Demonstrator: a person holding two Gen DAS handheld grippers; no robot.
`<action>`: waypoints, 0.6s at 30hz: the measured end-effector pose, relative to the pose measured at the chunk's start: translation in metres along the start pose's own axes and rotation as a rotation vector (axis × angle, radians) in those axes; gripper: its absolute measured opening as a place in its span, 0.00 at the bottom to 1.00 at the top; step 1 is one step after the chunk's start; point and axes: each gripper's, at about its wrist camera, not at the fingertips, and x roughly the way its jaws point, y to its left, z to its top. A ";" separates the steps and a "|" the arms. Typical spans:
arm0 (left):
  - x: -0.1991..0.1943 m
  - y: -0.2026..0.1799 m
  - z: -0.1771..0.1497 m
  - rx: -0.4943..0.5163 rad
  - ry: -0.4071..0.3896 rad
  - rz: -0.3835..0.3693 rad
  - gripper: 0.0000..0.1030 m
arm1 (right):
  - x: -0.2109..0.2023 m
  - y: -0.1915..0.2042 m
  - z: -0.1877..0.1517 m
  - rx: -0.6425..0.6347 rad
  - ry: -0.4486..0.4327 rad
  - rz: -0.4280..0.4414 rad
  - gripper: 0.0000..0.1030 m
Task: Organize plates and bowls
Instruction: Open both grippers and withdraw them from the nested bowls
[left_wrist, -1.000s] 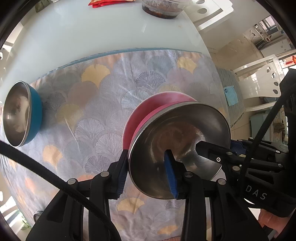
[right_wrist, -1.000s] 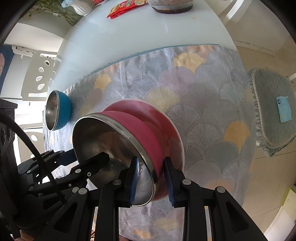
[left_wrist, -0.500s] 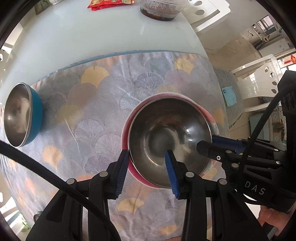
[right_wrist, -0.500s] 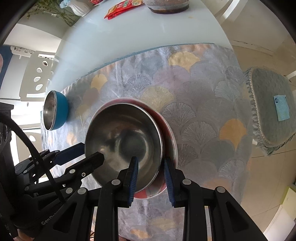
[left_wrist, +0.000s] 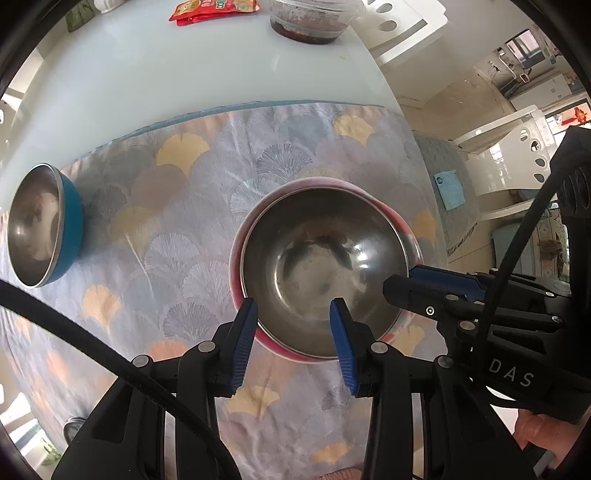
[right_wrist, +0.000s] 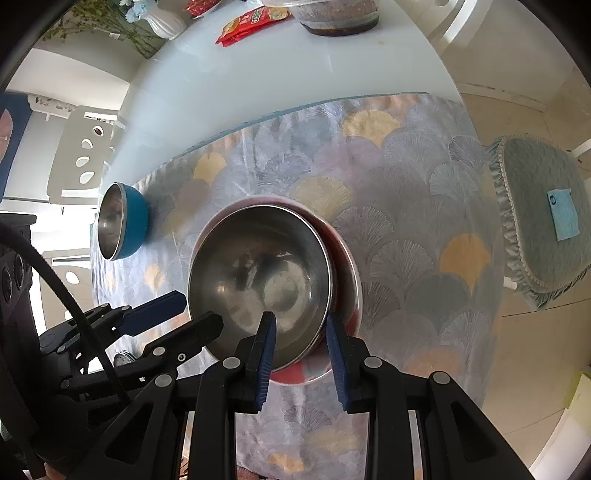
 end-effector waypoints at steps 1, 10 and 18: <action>-0.001 0.000 -0.001 0.000 -0.001 0.000 0.35 | -0.001 0.001 -0.001 -0.001 -0.002 -0.001 0.26; -0.012 0.010 -0.010 -0.008 -0.013 0.002 0.37 | -0.004 0.016 -0.009 -0.008 -0.010 0.011 0.26; -0.026 0.032 -0.024 -0.023 -0.027 0.002 0.38 | -0.003 0.044 -0.018 -0.037 -0.015 0.011 0.26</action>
